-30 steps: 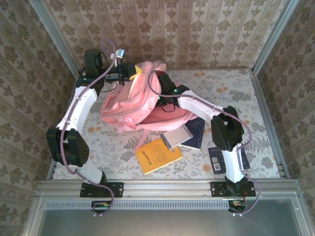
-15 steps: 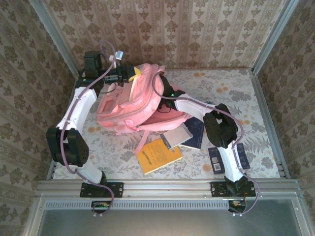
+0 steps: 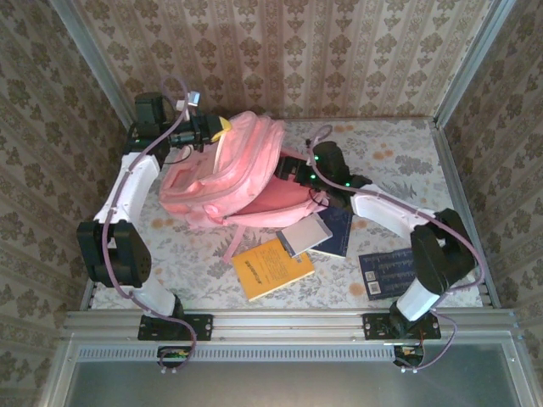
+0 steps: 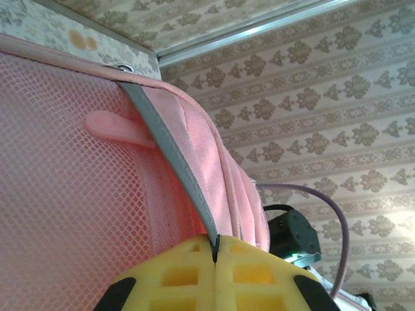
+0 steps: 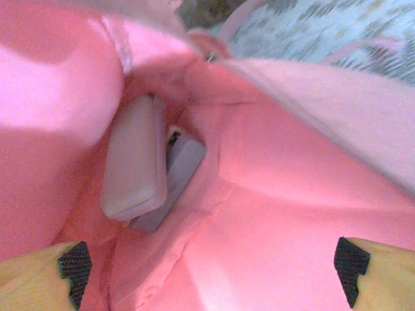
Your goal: Pack the student bag
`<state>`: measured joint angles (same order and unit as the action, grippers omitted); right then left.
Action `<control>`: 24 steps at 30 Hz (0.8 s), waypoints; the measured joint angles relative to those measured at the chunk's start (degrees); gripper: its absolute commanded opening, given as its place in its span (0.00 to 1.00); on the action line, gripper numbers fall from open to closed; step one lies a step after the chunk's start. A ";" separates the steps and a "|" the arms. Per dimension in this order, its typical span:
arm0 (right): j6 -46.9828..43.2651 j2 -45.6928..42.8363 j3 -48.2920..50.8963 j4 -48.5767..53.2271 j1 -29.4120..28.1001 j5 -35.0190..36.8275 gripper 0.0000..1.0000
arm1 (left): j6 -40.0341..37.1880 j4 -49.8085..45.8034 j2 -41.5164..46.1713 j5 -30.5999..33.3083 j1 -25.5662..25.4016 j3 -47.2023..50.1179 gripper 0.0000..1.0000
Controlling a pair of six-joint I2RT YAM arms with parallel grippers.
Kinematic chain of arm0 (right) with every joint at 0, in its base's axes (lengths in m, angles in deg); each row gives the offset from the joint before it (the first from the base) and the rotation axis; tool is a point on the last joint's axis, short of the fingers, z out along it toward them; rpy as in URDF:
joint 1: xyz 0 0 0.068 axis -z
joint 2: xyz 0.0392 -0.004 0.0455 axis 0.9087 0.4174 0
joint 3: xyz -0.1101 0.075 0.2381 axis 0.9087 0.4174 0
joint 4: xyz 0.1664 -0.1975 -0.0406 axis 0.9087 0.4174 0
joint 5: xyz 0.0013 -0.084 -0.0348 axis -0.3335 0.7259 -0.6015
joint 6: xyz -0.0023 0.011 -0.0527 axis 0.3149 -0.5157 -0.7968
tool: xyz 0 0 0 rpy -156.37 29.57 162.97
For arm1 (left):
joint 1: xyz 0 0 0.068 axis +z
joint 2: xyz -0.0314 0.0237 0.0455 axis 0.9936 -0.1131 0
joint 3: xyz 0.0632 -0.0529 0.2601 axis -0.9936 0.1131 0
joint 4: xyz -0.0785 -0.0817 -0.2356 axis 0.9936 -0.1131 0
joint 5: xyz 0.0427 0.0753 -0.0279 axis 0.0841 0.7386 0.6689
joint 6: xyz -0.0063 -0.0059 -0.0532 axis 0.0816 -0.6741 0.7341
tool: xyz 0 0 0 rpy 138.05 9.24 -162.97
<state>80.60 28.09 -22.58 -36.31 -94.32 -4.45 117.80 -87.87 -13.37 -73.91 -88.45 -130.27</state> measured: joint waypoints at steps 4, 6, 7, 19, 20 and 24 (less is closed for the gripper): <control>-1.11 -3.58 -0.04 2.67 0.26 1.44 0.90 | -0.46 -0.44 -0.35 2.08 0.17 0.00 0.00; -2.38 -4.72 -0.13 5.09 0.24 2.03 0.89 | -2.64 -3.26 -0.92 3.82 0.07 -1.03 0.00; -2.86 -5.49 -0.07 7.45 0.24 2.73 0.89 | -4.13 -4.55 -1.44 5.07 -0.22 -1.88 0.00; -9.92 -3.43 -3.50 30.34 6.27 19.43 1.00 | -9.81 -5.55 -3.56 13.53 -5.60 4.79 0.00; -10.34 -2.49 -4.24 31.30 7.54 19.69 1.00 | -9.38 -4.59 -3.56 13.22 -5.57 5.40 0.00; -14.01 4.20 -10.78 36.54 12.50 20.15 1.00 | -6.32 0.28 -3.56 11.98 -5.35 8.11 0.00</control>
<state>66.59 32.29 -33.36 0.23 -81.82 15.70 111.48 -87.58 -16.93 -61.94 -93.81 -122.16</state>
